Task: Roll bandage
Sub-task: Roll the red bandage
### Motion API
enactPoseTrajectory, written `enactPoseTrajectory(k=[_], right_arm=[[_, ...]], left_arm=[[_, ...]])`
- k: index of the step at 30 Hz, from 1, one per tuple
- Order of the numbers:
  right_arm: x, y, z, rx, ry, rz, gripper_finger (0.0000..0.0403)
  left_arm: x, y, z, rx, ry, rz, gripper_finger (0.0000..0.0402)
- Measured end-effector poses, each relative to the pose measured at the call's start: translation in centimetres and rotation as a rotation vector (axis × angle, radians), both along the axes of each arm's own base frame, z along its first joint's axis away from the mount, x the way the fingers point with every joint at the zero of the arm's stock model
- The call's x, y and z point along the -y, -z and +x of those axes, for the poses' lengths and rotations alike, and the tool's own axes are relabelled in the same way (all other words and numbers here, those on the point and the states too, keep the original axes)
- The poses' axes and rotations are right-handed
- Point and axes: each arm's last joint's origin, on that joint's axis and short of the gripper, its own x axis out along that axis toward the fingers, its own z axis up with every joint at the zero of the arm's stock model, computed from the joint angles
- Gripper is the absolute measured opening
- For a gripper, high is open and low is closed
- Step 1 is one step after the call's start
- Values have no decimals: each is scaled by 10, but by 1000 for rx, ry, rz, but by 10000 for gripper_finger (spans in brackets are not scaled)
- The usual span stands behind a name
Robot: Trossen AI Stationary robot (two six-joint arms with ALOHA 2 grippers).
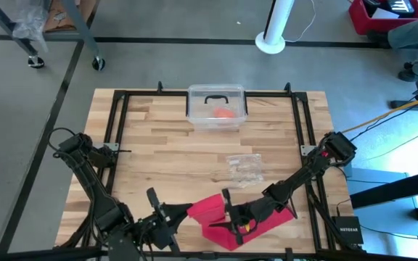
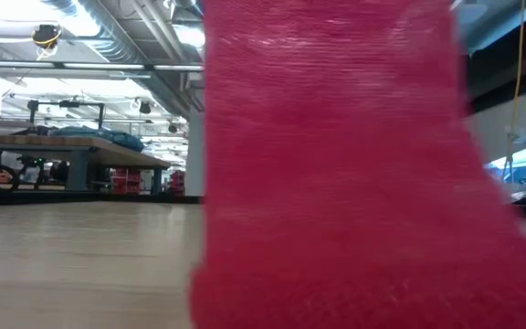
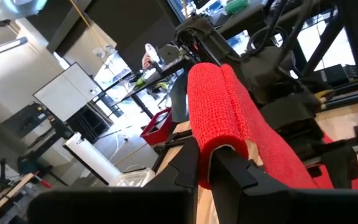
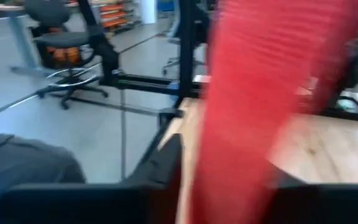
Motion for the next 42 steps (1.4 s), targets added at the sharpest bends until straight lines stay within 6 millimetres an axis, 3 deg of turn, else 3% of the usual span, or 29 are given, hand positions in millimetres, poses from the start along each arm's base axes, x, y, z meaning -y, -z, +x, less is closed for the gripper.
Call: enactPoseTrajectory(k=[3, 7, 10, 16, 20, 25, 31, 42], right_arm=[[-5, -3, 0, -14, -64, -11, 12], [-27, -18, -5, 14, -83, -91, 22], [-48, -36, -12, 27, -64, -193, 8], [-82, -84, -25, 75, -42, -319, 13], [-94, -120, -31, 113, -54, -386, 5], [-92, -160, -28, 133, -36, -400, 13], [-75, -202, -21, 141, 113, -441, 7], [-18, -282, -13, 169, 320, -391, 12]], left_arm=[[-2, 2, 1, -12, -6, 16, 7], [-7, 7, 3, -35, -52, 53, 7], [-11, 13, 2, -52, -83, 80, 4], [-20, 24, 2, -80, -104, 95, 4], [-23, 32, 6, -107, -112, 114, 4], [-25, 47, 23, -216, -46, 131, 3], [-28, 61, 38, -297, -4, 140, 4], [-24, 59, 39, -305, 58, 119, 2]])
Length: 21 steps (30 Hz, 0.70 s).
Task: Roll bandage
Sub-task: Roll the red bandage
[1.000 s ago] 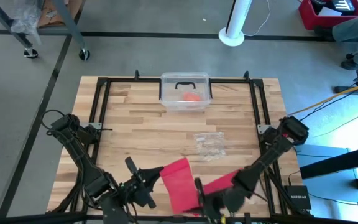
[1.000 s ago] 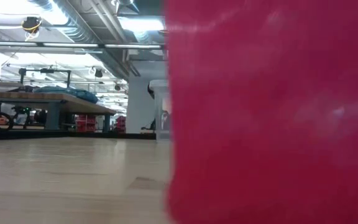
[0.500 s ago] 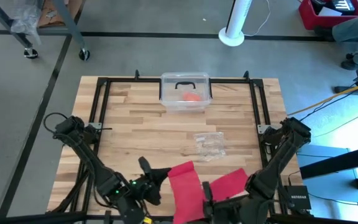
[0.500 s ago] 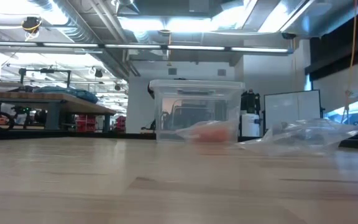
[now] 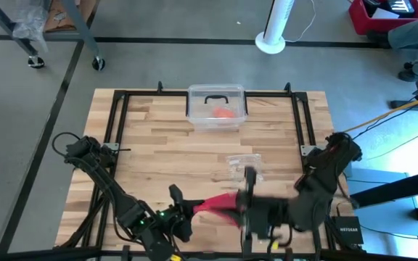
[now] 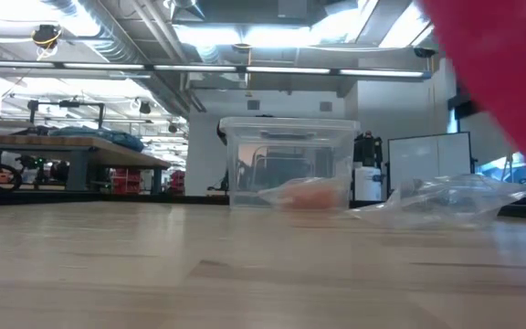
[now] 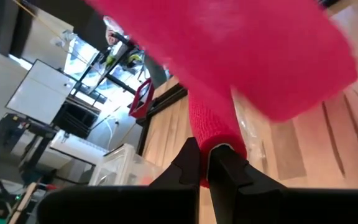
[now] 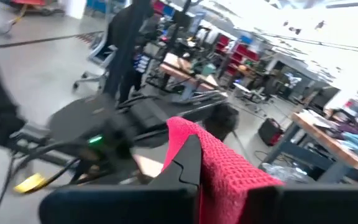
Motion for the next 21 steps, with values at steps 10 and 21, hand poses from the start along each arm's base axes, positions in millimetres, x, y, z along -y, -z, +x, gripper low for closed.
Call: enactPoseTrajectory(k=[10, 21], right_arm=[[62, -10, 15, -116, 89, 120, 14], [108, 36, 41, -428, 143, 335, 77]], left_arm=[[18, -11, -3, 29, 118, 5, 4], [27, -17, -6, 52, 167, 35, 5]])
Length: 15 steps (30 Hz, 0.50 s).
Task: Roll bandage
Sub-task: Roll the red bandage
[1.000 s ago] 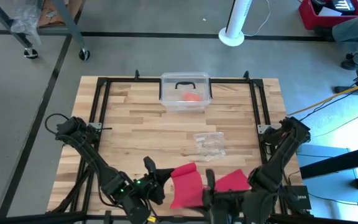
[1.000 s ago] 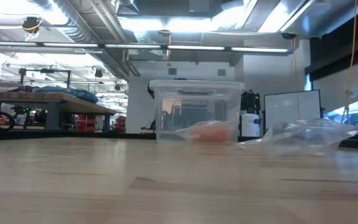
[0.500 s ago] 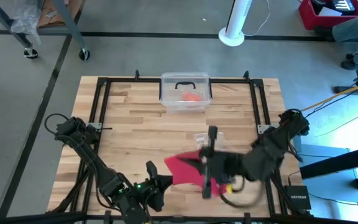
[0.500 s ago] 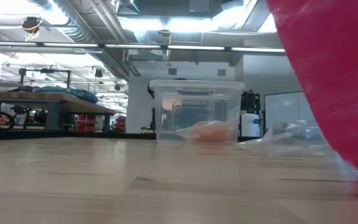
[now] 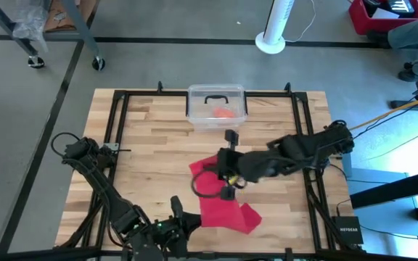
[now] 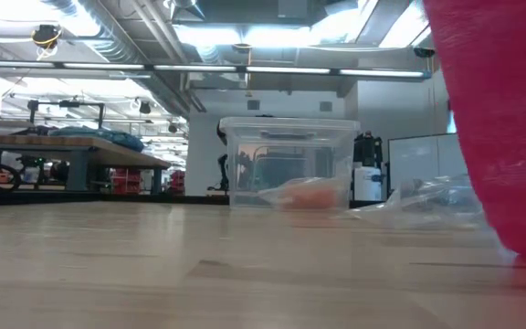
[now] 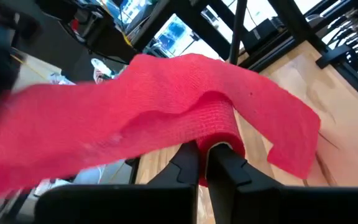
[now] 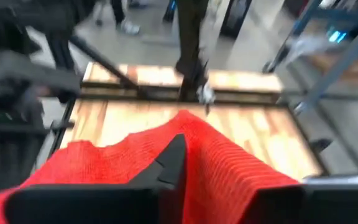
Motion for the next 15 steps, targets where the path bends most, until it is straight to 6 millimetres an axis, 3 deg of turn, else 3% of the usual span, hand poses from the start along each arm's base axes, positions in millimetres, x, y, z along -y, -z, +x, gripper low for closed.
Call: enactPoseTrajectory(k=[8, 15], right_arm=[[22, 68, 22, -254, -29, 121, 181], [34, 110, 27, -386, -4, 192, 214]], left_arm=[[-7, 5, 3, -21, -33, -24, 6], [-33, 25, 5, -104, -170, -156, 3]])
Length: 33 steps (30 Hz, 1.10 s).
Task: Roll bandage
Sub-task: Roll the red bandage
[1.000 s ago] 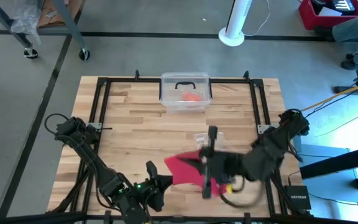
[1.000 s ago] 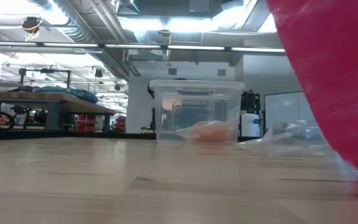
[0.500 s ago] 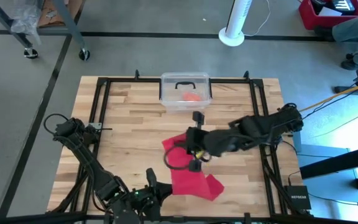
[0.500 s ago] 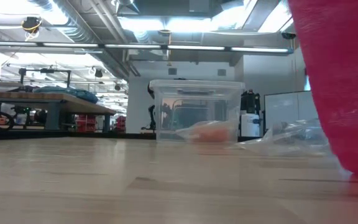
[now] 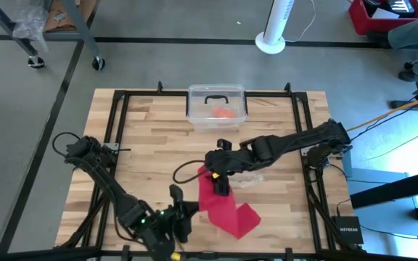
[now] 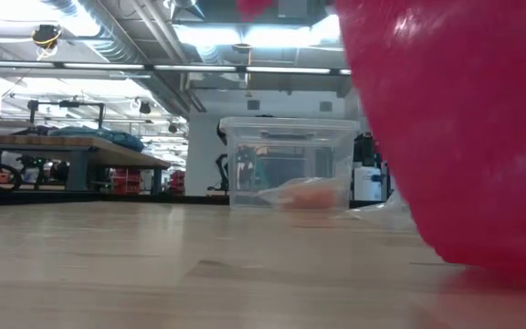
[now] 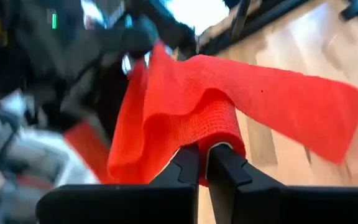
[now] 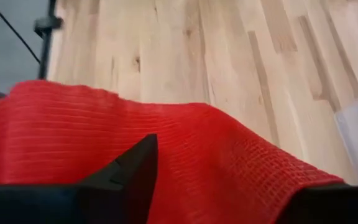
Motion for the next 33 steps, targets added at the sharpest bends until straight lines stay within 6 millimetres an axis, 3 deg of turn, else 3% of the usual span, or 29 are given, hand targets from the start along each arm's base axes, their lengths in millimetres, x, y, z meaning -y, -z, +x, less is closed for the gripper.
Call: enactPoseTrajectory(k=[9, 13, 19, 23, 27, 33], right_arm=[[15, 45, 13, 33, 73, 67, 217], [23, 58, 14, 17, 79, 120, 230], [22, 55, 13, -8, 16, 188, 266], [20, 36, 11, -21, -27, 255, 273], [13, 25, 11, 12, 35, 268, 270], [19, 30, -5, -180, 93, 221, 269]], left_arm=[[-26, 47, 11, -160, -63, -332, 3], [-31, 53, 16, -196, -50, -380, 6], [-32, 53, 17, -210, -37, -383, 5], [-32, 53, 17, -214, -35, -386, 3], [-33, 53, 17, -216, -37, -383, 3], [-32, 53, 17, -214, -38, -388, 7]])
